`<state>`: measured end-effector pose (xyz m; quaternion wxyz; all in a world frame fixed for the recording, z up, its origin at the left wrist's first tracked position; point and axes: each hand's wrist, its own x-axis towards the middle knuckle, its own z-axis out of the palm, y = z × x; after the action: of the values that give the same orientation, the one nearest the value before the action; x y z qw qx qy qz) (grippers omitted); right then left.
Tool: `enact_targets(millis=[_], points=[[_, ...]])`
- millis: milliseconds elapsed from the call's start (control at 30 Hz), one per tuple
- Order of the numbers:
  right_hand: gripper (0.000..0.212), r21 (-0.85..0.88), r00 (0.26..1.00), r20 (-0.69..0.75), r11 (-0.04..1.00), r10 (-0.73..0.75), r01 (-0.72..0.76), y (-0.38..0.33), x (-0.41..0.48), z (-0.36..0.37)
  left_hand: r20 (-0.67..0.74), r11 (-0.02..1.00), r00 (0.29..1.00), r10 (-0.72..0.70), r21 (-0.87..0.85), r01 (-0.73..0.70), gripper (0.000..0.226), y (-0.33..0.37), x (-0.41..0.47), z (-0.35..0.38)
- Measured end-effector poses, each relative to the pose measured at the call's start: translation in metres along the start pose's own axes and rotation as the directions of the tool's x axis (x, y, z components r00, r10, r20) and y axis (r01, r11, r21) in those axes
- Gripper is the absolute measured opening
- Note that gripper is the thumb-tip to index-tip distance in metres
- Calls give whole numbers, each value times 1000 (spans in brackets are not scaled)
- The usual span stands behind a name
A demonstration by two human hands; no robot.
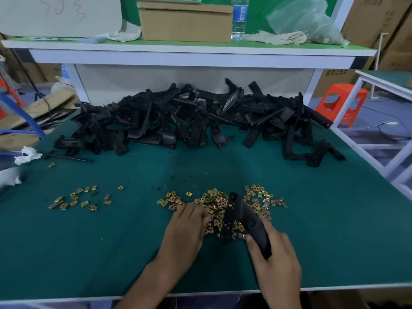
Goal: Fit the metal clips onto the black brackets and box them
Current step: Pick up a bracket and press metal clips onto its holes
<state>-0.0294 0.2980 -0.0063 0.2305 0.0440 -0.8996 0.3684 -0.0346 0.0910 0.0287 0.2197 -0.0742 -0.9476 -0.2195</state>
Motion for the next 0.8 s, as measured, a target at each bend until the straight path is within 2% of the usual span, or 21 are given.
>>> enact_targets(millis=[67, 200, 367, 467, 533, 600, 700, 800], points=[[60, 3, 1000, -1, 1000, -3, 3, 0, 0, 0, 17, 999, 1000, -24, -41, 25, 12, -5, -1, -1], [61, -4, 1000, 2, 1000, -9, 9, -1, 1, 0, 178, 996, 980, -89, -2, 91, 22, -14, -12, -3], [60, -10, 1000, 1, 1000, -9, 9, -2, 1, 0, 158, 995, 983, -99, 41, 93, 24, -12, -8, -2], [61, -10, 1000, -1, 1000, -9, 9, -2, 1, 0, 117, 973, 977, -179, -129, 194, 16, -7, -2, -9], [62, -17, 1000, -2, 1000, -13, 13, -1, 1, 0, 190, 881, 933, -305, -315, 352, 19, -3, 4, -14], [62, -19, 1000, -5, 1000, -22, 22, 0, 0, 0, 259, 789, 889, -377, -413, 455, 21, 0, 10, -19], [62, -2, 1000, -13, 1000, -12, 12, 0, 0, 0, 303, 716, 863, -404, -483, 504, 18, 4, 17, -25], [62, 4, 1000, -17, 1000, -18, 18, 0, 0, 1, 345, 585, 834, -430, -597, 549, 15, 5, 20, -28]])
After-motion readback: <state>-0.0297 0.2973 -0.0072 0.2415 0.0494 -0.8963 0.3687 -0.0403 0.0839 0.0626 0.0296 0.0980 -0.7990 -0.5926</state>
